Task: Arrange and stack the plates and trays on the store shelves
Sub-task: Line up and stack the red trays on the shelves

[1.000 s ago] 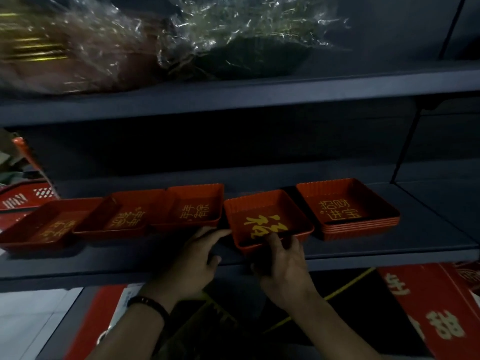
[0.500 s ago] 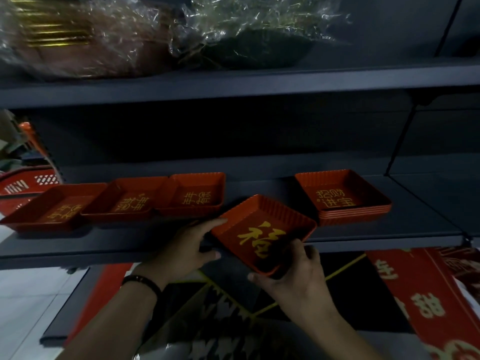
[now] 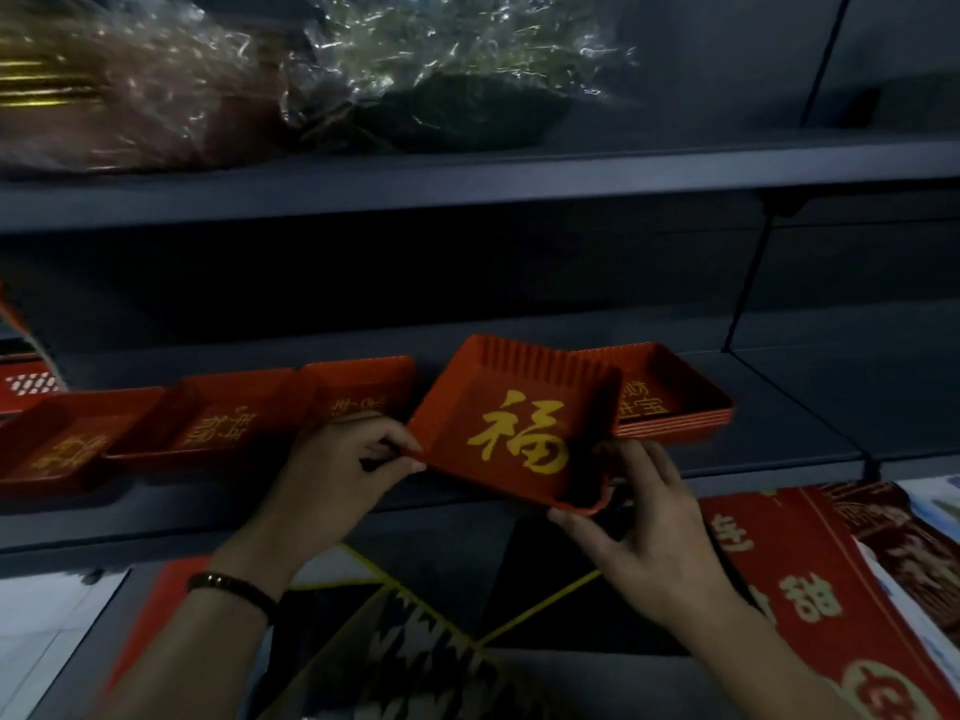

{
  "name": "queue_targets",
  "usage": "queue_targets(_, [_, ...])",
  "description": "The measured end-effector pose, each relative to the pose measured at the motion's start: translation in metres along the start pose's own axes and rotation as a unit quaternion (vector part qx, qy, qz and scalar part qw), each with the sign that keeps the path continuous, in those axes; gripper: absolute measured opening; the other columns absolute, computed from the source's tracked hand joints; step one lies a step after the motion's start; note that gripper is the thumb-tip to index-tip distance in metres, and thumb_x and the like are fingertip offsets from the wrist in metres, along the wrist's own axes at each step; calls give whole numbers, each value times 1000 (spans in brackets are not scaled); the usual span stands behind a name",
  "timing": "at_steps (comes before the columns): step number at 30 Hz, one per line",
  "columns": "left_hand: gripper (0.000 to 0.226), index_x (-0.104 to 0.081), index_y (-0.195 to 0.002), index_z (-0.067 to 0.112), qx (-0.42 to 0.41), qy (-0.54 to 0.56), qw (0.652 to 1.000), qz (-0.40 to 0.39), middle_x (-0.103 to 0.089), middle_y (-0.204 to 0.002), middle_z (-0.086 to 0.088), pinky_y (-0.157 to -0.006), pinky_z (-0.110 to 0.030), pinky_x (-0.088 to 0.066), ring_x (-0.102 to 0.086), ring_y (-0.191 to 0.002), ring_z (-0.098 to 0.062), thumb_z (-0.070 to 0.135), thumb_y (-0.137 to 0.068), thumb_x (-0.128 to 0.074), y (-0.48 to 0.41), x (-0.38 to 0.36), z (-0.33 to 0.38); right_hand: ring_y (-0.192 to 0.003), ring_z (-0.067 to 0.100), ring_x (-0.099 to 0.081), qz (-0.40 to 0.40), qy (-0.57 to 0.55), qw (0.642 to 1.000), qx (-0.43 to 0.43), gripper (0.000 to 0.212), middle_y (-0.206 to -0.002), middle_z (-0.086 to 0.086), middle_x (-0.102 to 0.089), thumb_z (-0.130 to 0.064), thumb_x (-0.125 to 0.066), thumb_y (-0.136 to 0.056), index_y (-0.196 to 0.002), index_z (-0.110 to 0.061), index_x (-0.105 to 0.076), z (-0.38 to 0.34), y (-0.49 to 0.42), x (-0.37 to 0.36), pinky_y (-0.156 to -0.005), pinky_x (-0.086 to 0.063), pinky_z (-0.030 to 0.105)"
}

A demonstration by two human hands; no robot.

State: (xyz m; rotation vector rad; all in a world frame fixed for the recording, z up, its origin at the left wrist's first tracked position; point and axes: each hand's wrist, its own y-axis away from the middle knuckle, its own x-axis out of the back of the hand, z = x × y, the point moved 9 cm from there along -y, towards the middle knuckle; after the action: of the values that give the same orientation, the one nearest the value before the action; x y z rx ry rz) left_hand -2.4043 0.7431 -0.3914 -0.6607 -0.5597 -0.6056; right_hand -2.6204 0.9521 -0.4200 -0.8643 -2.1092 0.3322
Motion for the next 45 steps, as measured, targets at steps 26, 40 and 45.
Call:
queue_targets(26, [14,-83,-107,28,-2,113,984,137,-70,-105,19,-77,-15,-59,-70,-93,2,29,-93,-81,-94,-177,63,-105,3,-66,270,-25,951,-148,27,-128,-11,-60,-24,-69,-101,-126,-34,-68,142,-66,85,-85,-60,32])
queue_targets(40, [24,-77,-120,41,-1,-31,999,39,-48,-137,18,-94,-19,-47,-47,-123,-7,45,-98,-71,-90,-214,61,-155,35,-22,125,113,960,-225,40,-172,9,-24,-42,-58,-104,-141,-28,-64,168,-63,57,-123,-31,56])
queue_targets(45, [17,-74,-117,41,12,-2,1000,29,-57,-131,18,-89,-28,-60,-60,-115,-5,39,-103,-66,-90,-212,58,-132,34,-59,122,82,961,-236,56,-169,-1,-32,-68,-48,-93,-139,-41,-61,171,-59,53,-104,-54,58])
